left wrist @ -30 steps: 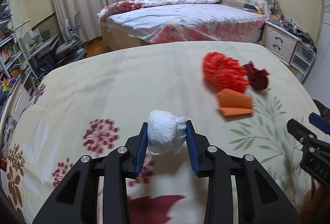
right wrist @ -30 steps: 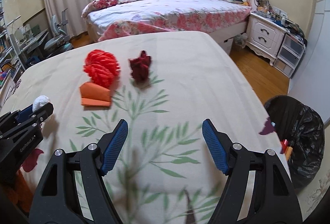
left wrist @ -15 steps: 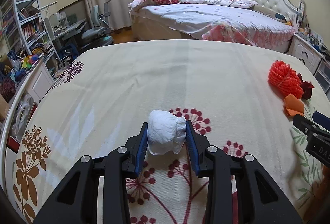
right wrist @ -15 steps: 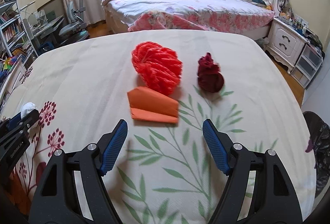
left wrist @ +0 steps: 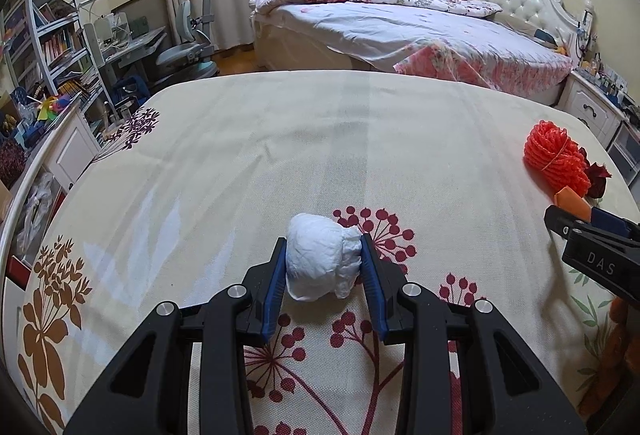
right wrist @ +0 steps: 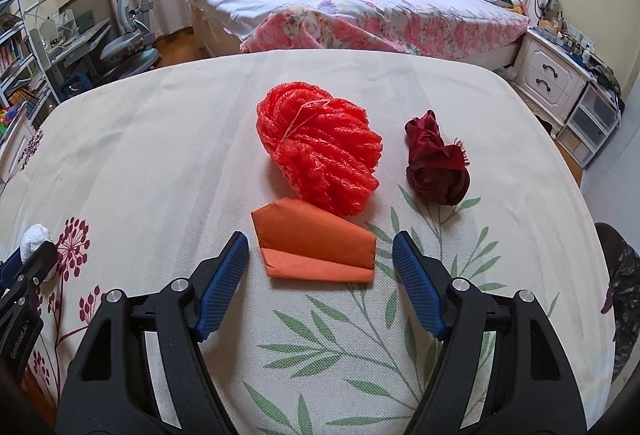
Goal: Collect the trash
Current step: 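Lower the right tool onto the orange paper and close it while the left holds the tissue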
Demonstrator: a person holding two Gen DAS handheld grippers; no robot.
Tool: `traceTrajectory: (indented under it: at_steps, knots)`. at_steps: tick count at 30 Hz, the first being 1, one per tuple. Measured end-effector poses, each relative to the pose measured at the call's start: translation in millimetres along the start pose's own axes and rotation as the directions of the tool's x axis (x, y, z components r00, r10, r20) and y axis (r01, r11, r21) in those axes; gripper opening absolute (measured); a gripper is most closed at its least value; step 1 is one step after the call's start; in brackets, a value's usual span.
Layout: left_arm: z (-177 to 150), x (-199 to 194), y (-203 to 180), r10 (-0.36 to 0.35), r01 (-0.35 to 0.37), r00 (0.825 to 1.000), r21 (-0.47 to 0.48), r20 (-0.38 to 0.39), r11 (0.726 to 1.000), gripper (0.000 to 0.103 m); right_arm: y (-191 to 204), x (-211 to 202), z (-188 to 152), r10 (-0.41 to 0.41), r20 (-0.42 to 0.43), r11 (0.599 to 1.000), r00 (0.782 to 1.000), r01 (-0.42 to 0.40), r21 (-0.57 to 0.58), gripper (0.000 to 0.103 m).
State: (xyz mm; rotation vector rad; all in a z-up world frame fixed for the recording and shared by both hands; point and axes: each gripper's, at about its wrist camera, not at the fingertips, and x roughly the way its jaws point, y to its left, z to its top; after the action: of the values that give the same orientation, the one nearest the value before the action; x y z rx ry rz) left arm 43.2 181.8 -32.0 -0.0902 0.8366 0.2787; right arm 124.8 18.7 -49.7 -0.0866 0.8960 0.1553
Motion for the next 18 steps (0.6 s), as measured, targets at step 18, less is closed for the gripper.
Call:
traceTrajectory:
  at_steps: [18]
  knots:
    - [-1,-4,-1,-0.011,0.011,1.000,-0.002,0.008,1.000,0.036,-8,-18,-16,0.011,0.025,1.000,1.000,-0.011,-0.017,0.054]
